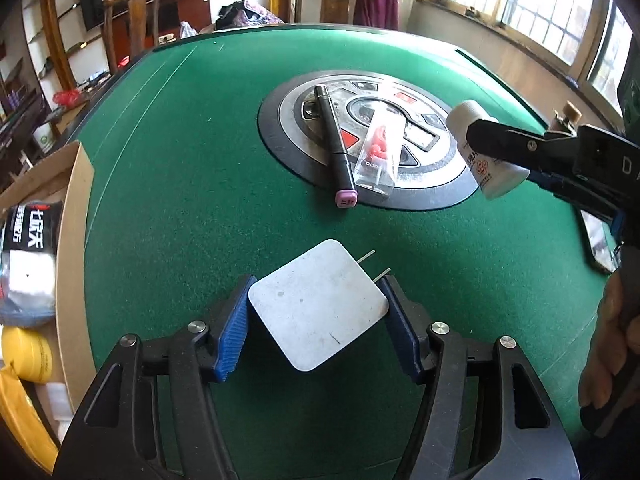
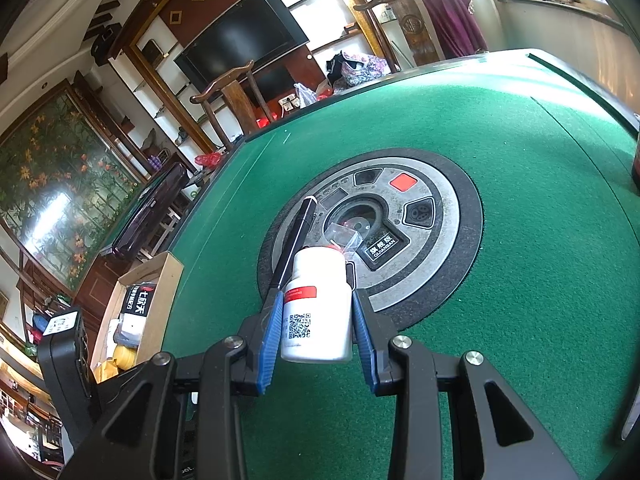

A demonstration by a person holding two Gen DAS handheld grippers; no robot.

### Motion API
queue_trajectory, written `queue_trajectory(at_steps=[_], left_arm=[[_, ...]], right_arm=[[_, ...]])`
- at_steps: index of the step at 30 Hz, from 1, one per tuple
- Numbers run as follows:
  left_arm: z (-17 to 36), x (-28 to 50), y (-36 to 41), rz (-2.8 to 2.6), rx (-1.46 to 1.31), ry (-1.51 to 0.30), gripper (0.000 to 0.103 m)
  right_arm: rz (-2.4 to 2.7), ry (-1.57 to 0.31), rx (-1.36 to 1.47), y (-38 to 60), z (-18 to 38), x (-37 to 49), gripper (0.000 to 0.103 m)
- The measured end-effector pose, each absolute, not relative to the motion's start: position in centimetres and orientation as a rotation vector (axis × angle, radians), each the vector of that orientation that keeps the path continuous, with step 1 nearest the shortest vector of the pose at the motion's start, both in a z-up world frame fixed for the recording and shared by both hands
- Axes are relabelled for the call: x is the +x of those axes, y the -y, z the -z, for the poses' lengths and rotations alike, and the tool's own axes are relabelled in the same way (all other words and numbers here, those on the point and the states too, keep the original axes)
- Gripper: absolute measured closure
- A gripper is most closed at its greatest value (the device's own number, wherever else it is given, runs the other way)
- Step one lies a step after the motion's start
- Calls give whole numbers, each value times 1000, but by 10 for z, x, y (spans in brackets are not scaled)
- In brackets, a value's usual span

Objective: Organize objects
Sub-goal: 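Grasp the white square box with the left gripper and lift it, then carry the white square box and pill bottle over the cardboard box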

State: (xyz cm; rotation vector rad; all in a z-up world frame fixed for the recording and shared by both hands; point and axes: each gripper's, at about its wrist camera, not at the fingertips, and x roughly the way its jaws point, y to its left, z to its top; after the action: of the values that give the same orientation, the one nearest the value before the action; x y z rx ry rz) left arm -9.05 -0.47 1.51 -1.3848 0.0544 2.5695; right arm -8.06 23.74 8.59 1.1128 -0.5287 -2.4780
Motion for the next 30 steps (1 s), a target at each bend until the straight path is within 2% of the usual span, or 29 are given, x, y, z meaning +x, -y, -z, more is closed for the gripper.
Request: queue_trajectory(at_steps=[7, 17, 30], left_arm=[[-23, -86, 15, -2569, -1377, 53, 41], [-61, -59, 46, -2591, -1271, 196, 41], [-93, -15, 141, -2705, -1174, 381, 41]], right_arm=[[2476, 521, 1108, -235, -87, -79, 69], [2457, 497, 1105, -230, -89, -77, 69], [2274, 422, 1063, -166, -97, -52, 69]])
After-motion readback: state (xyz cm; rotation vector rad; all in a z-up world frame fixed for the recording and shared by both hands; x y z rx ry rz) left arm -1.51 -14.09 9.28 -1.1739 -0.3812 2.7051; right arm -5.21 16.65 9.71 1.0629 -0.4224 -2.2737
